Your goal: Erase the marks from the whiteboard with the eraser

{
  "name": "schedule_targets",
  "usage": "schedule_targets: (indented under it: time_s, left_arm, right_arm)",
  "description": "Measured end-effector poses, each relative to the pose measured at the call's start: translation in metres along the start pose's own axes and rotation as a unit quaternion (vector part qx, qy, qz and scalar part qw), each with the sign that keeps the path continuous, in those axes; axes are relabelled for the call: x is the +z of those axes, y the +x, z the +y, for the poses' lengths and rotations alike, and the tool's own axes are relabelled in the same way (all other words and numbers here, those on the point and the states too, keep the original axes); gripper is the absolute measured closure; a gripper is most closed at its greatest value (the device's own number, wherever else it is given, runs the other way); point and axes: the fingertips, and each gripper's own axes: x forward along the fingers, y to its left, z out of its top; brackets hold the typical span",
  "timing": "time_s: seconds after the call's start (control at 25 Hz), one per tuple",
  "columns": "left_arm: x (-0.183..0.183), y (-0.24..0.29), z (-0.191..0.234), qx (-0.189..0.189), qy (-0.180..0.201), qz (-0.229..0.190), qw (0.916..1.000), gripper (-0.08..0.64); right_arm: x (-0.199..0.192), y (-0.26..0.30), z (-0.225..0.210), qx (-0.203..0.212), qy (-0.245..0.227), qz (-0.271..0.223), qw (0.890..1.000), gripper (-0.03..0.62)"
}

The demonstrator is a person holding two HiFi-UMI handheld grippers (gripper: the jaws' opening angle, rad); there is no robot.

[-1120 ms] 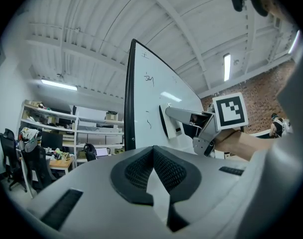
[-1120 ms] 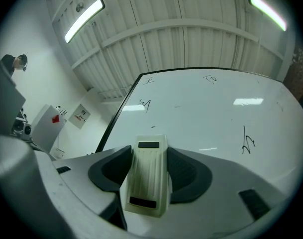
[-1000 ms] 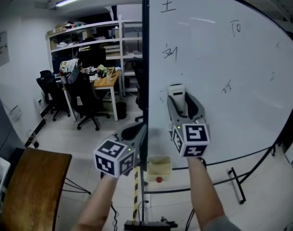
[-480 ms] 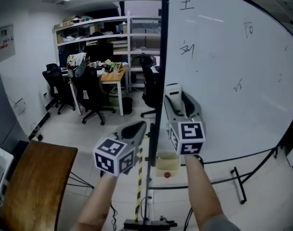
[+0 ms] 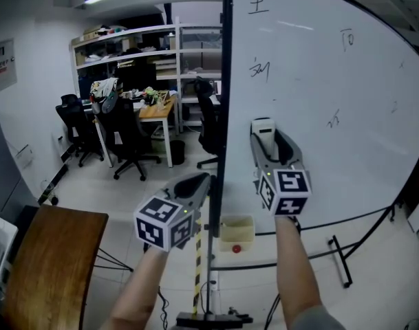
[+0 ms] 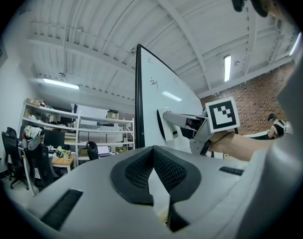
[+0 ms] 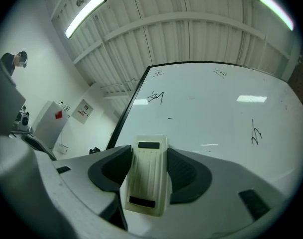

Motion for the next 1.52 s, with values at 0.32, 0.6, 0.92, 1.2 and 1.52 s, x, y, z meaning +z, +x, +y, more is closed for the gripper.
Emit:
schedule_targets:
  time_s: [0.32,0.6,0.92,1.2,1.52]
  left_arm:
    - [-0.004,0.005,-0.005,-0.006,-0.006,0.000,1.0000,0.558]
    - [-0.011,0.002,-0.003,-0.003,-0.014,0.003,0.9999,0.558]
    - [-0.013,-0.008,0.006,0.006,-0.019,0.002,0.9998,0.558]
    - [-0.012,-0.008,-0.004,-0.005,-0.020,0.002,0.9998,0.558]
    - [-0.018,0.004,-0.045,-0.048,-0.031,0.002,0.9983,0.558]
  right_arm:
    - [-0.002,-0.003,-0.011,-0.021,-0.003,0.002,1.000,0.364]
    - [-0.001,0.003,0.012,-0.013,-0.017,0.004,1.000,0.365]
    - [-0.005,0.009,0.039,0.012,-0.021,0.008,1.000,0.364]
    - [0.008,-0.018,0.026,0.016,-0.001,0.001,1.000,0.362]
    - [-0.003,-0.077,0.013,0.020,0.002,0.020,1.000,0.356]
